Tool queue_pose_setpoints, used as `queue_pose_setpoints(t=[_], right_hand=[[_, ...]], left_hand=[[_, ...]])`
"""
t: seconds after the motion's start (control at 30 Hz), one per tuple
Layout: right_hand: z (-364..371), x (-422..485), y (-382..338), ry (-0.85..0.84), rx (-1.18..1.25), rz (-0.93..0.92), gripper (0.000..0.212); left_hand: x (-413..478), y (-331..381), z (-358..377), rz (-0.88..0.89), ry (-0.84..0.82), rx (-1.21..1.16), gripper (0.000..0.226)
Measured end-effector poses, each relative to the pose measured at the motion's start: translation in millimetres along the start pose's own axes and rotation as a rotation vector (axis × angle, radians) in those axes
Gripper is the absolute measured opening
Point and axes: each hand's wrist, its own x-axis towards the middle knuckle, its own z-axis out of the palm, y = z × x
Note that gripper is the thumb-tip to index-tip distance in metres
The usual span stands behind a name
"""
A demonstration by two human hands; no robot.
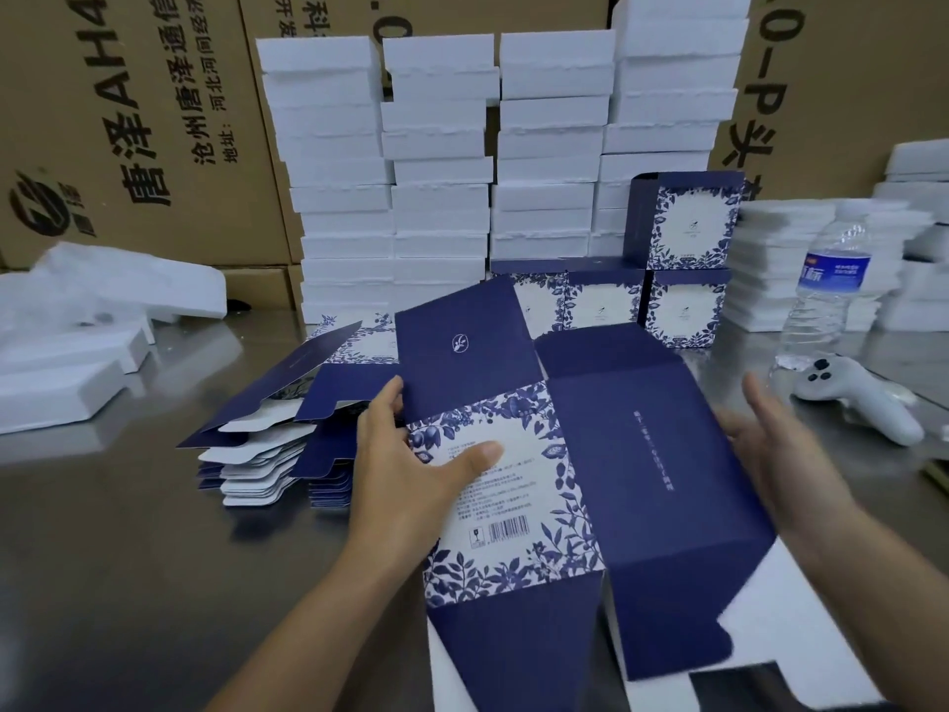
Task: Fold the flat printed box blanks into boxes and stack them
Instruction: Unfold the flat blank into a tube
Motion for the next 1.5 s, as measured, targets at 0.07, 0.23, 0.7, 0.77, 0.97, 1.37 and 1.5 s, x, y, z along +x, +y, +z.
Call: queue_pose_setpoints(t=[0.07,0.23,0.7,0.77,0.97,1.37,1.5], right_hand=[[5,-1,5,0.085,-0.073,0.008,0.05],[8,0,20,0.22,-0.422,-0.025,0.043],[7,4,22,0.247,-0.287,-0.118,0.036],[7,5,24,0.239,-0.307,-0.119,0.041],[3,10,24,0.299,-0.476,-0.271,0.045],[7,8,23,0.314,-0.193,-0.221,0.04],[13,6,24,0.237,-0.252,-0.203,0.041]], left_hand=[[1,-3,1,0.037,0.007,0.066,0.11],[4,-4,-4,-0.027,-0.089,0.088,0.123],[14,-10,-13,0.046,-0.004,0.17,0.045],[14,-9,-14,0.051,-0.027,0.182,0.042],[8,-9,-8,0.019,-0.012,0.136,0.049],[5,-2,-9,0.054,-0.08,0.058,0.039],[10,-6,-13,-0.039,-0.006,-0.072,0.037]])
